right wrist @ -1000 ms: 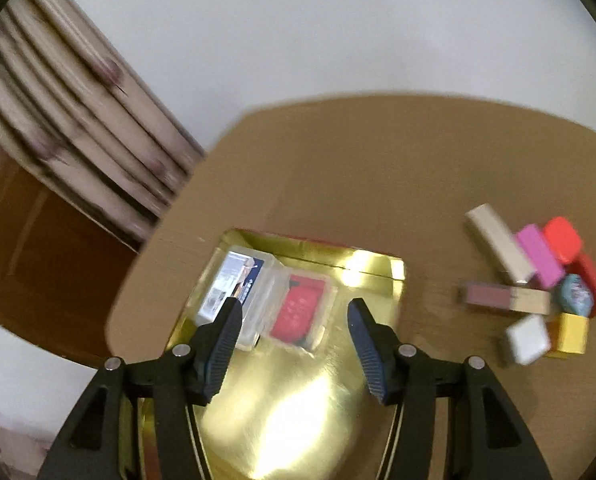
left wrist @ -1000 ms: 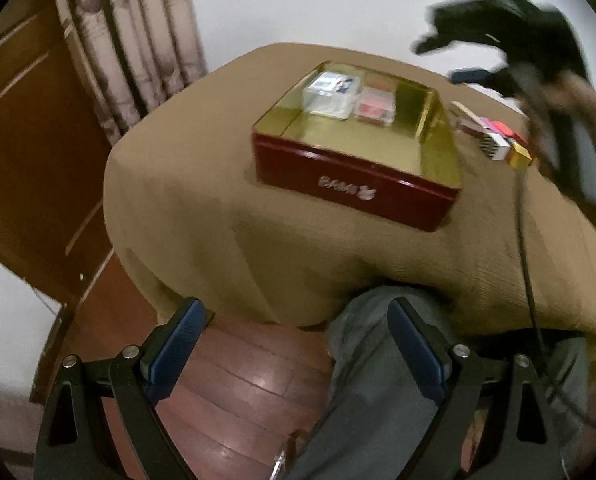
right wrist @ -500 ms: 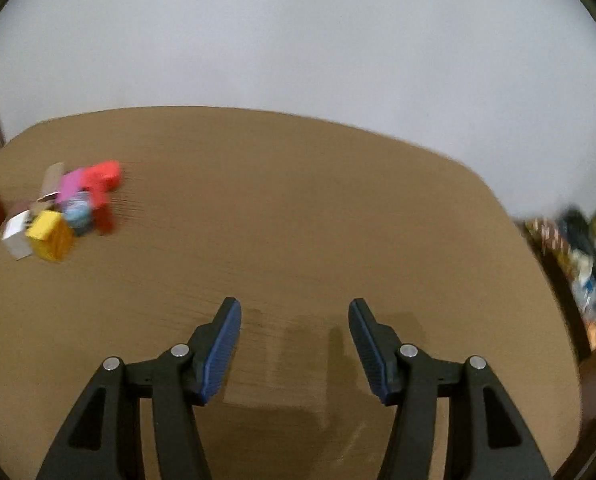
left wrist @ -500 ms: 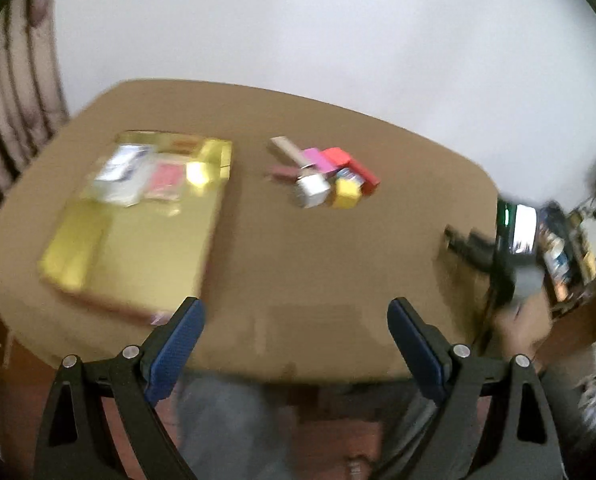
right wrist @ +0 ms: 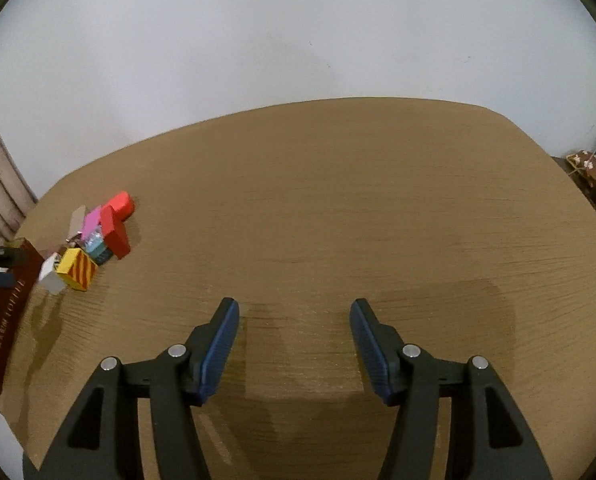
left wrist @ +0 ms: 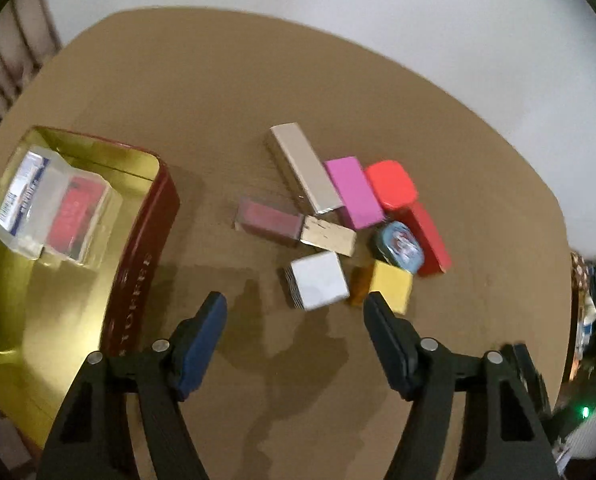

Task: Organize rigid objects
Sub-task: 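Reach the left gripper to the white cube and grasp it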

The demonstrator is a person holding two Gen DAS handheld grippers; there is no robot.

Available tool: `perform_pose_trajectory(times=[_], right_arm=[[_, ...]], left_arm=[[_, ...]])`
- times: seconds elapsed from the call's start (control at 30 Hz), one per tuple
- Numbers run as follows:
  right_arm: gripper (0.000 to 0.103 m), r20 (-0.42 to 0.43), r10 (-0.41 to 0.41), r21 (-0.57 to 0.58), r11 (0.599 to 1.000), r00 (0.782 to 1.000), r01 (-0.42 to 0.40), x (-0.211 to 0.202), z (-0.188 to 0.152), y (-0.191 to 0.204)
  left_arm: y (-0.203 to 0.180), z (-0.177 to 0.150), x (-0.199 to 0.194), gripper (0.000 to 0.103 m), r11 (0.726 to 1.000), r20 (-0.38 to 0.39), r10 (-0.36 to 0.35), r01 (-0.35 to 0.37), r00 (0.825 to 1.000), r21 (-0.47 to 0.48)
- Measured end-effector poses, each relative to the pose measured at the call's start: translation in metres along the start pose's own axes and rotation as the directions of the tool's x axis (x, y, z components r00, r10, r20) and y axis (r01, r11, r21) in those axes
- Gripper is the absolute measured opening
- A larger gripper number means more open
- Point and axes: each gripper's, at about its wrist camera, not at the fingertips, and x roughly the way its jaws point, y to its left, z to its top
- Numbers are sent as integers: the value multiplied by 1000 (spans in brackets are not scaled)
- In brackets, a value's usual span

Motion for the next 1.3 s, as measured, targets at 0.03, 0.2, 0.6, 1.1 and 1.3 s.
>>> perform_pose_trajectory(times=[0.03,0.2,0.6,1.1,1.3], right_arm=[[60,0,6,3,1000,1000,-6,4,0,4],[60,1,35,-1,999,999,-35,-16,-6,-24],[60,2,49,7,999,999,-49,-58,-8,-45],[62,-6,33,17,999,999,-33,-54,-11,-32],[63,-11,11,10,1000,1000,-11,-50,-11,-27]], left_arm=[[3,3,5,66,1000,-10,9,-10,1000,-20],[1,9,15,65,1000,-17,10,-11,1000,-21],[-6,15,46,42,999,-61,47,-48,997,-11],[16,-18,-77,26,987,106,66,-81,992,140],[90,32,-71,26,977,65,177,-184,982,105]])
